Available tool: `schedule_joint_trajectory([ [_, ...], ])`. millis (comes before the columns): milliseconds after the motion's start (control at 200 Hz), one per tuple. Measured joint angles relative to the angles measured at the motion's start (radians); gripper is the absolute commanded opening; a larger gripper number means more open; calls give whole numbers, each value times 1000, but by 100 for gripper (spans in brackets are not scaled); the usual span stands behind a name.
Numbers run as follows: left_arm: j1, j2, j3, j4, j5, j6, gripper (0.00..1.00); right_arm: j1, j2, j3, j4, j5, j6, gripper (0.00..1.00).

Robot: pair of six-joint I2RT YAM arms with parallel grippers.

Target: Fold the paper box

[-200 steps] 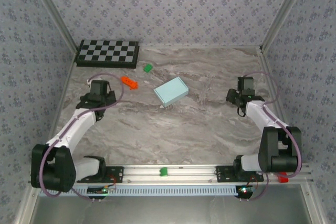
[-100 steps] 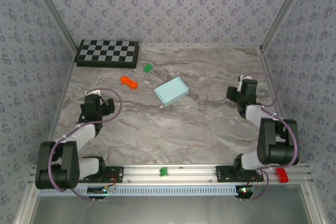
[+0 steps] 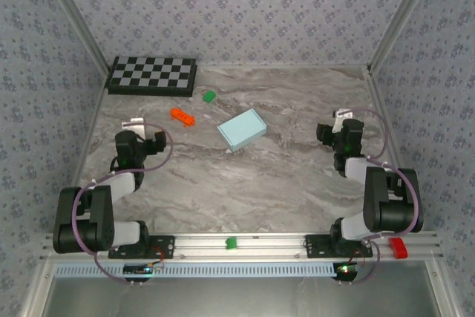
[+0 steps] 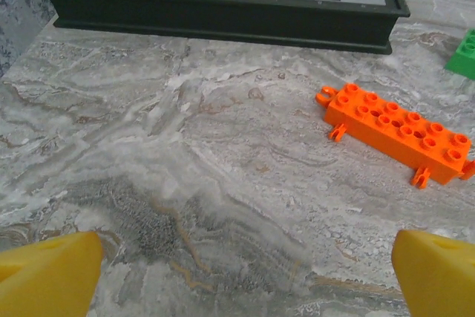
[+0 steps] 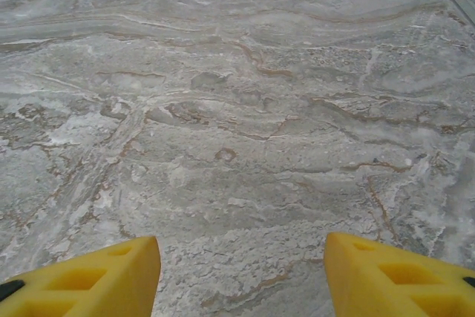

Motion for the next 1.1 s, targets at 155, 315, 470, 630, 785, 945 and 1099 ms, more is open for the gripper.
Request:
schedule_joint_trajectory([
  [155, 9, 27, -12, 66, 32, -1, 100, 0, 11, -40, 77, -23, -8, 62],
  [315, 9, 82, -39, 161, 51, 6, 100, 0, 39, -105, 194, -24, -9, 62],
  [470, 9, 148, -43, 227, 55, 8, 100, 5, 80, -156, 289, -23, -16, 65],
  [630, 9, 225, -31, 240, 34, 5, 100, 18, 81, -157, 317, 0, -26, 100],
  [785, -3, 228, 19, 216, -26, 3, 100, 21, 83, -130, 300, 32, -30, 99],
  [945, -11, 228, 31, 213, -42, 5, 100, 21, 83, -125, 294, 42, -30, 99],
  [1099, -11, 228, 31, 203, -45, 6, 100, 21, 83, -125, 292, 48, -30, 99],
])
